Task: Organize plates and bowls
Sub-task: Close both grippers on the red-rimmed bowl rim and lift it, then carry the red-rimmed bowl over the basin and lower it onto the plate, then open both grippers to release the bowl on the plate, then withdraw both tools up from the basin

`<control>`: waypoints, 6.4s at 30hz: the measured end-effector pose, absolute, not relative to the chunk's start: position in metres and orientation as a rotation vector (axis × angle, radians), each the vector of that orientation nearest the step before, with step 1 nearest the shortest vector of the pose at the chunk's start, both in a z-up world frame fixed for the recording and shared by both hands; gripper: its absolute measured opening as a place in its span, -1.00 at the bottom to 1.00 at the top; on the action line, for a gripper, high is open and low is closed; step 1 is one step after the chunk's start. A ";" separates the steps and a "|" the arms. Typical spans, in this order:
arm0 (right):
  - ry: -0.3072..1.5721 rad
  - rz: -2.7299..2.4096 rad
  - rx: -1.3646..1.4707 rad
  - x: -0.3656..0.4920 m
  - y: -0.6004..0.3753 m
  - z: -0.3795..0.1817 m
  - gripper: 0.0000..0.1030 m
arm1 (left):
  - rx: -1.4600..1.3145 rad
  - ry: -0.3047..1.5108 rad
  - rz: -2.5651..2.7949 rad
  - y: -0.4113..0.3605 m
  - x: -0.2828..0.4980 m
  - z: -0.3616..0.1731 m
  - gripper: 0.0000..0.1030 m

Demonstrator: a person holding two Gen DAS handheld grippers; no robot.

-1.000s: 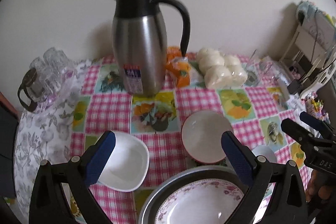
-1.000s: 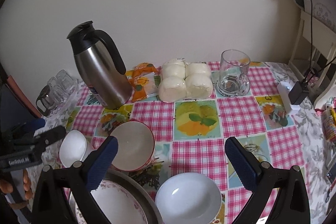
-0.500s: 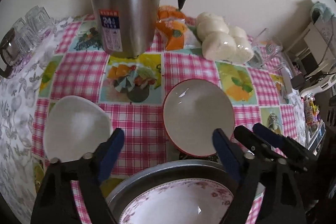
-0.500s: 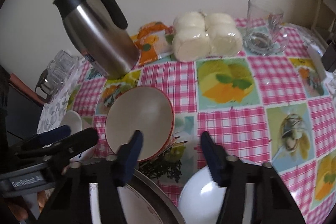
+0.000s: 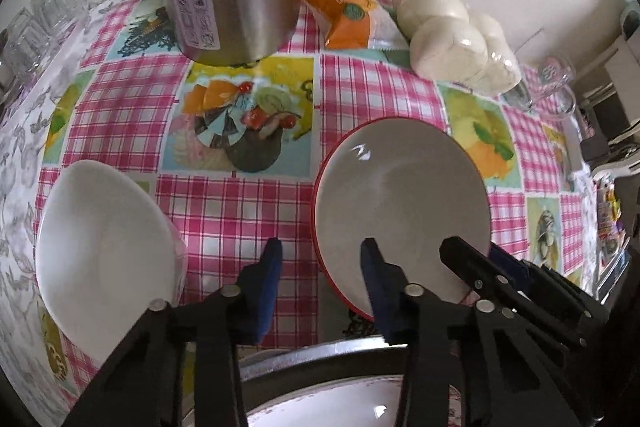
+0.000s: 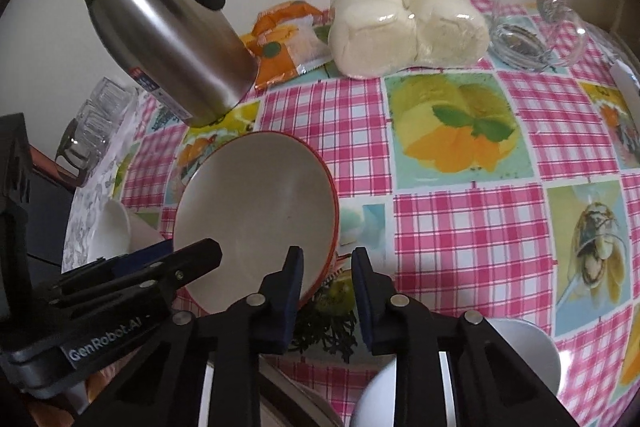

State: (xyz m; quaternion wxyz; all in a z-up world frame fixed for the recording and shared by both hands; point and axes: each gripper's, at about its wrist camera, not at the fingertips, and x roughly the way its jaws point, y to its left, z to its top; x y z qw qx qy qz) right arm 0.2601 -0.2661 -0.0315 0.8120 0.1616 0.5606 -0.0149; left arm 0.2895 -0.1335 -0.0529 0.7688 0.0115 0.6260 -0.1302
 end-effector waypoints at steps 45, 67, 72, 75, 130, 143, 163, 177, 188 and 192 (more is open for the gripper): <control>0.956 -0.026 0.348 0.159 -0.250 0.080 -0.65 | 0.073 0.987 -0.373 -0.132 0.166 0.076 -0.65; 0.923 -0.026 0.405 0.084 -0.209 0.055 -0.65 | 0.031 0.945 -0.322 -0.094 0.094 0.052 -0.65; 0.922 -0.029 0.415 0.081 -0.207 0.050 -0.65 | 0.018 0.983 -0.321 -0.090 0.096 0.041 -0.65; 0.916 -0.036 0.415 0.079 -0.205 0.049 -0.65 | 0.011 0.987 -0.320 -0.089 0.096 0.040 -0.65; 1.015 -0.045 0.418 0.098 -0.192 0.009 -0.56 | -0.074 1.156 -0.298 -0.070 0.123 -0.010 -0.52; 1.013 -0.019 0.443 0.101 -0.193 0.009 -0.44 | -0.106 1.176 -0.291 -0.063 0.125 -0.012 -0.47; 1.006 -0.057 0.427 0.097 -0.200 0.018 0.11 | -0.123 1.173 -0.244 -0.052 0.128 -0.003 0.07; 0.991 -0.126 0.338 0.091 -0.204 0.038 0.69 | -0.104 1.127 -0.138 -0.034 0.128 0.014 0.54; 0.975 -0.155 0.289 0.090 -0.203 0.041 1.00 | -0.075 1.045 -0.017 -0.013 0.128 0.016 1.00; 0.968 -0.163 0.281 0.090 -0.204 0.041 1.00 | -0.087 1.035 0.001 -0.008 0.129 0.017 1.00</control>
